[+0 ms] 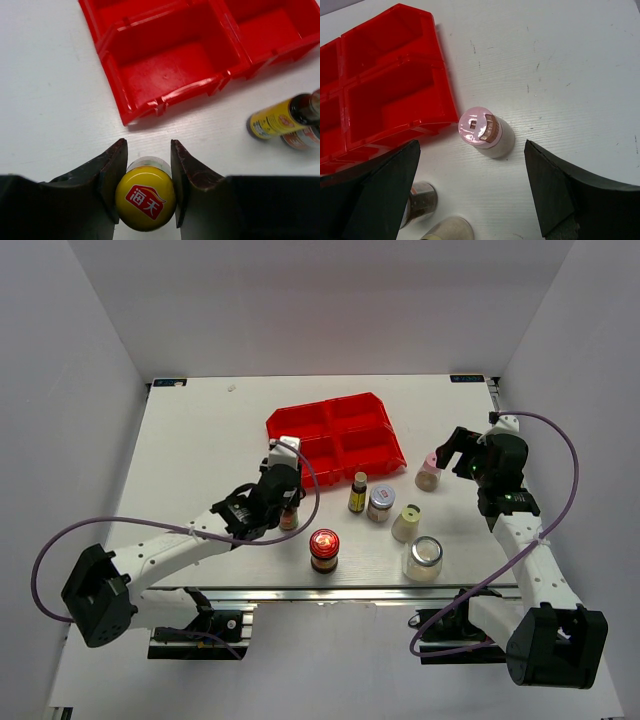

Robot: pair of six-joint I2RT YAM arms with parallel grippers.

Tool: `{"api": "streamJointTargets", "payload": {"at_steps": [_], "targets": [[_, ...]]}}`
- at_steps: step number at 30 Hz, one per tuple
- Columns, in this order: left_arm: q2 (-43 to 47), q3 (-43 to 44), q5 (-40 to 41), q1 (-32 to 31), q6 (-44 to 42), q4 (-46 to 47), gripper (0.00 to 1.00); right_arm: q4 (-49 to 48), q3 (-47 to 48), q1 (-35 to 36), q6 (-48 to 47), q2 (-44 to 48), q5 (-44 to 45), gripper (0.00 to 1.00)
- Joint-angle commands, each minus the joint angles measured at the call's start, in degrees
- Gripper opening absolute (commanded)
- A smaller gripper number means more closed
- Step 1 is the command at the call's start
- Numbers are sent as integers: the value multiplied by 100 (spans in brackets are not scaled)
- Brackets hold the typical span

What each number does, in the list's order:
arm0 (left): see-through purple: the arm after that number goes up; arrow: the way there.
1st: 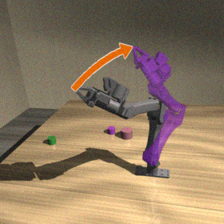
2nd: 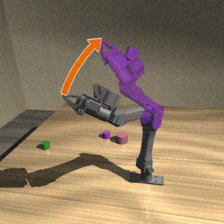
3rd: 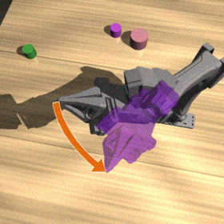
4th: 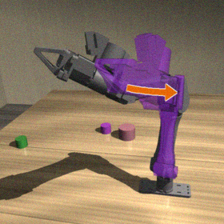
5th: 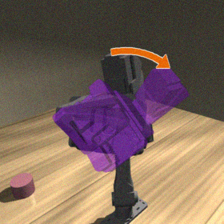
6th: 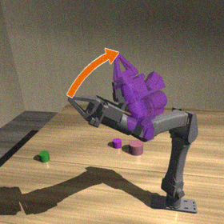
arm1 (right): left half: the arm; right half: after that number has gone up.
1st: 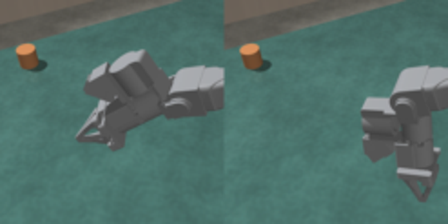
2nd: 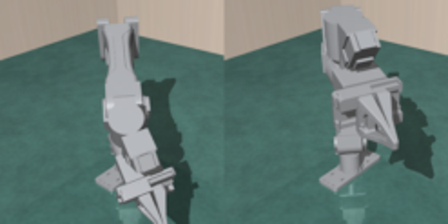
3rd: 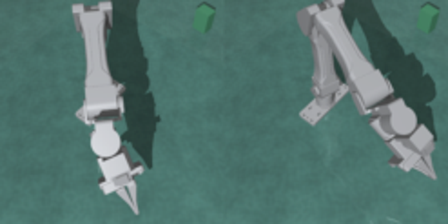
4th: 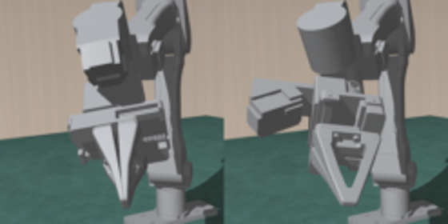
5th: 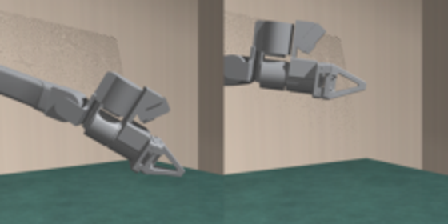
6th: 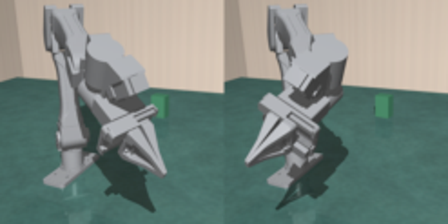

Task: Organize the condiment bottles

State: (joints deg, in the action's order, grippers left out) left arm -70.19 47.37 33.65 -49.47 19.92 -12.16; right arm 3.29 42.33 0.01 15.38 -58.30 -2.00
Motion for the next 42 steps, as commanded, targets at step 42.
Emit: {"api": "streamJointTargets", "payload": {"at_steps": [42], "targets": [[-4960,5959,-236,1660,-1386,2429,0,190,461,-10,-254,-849,903,89]]}}
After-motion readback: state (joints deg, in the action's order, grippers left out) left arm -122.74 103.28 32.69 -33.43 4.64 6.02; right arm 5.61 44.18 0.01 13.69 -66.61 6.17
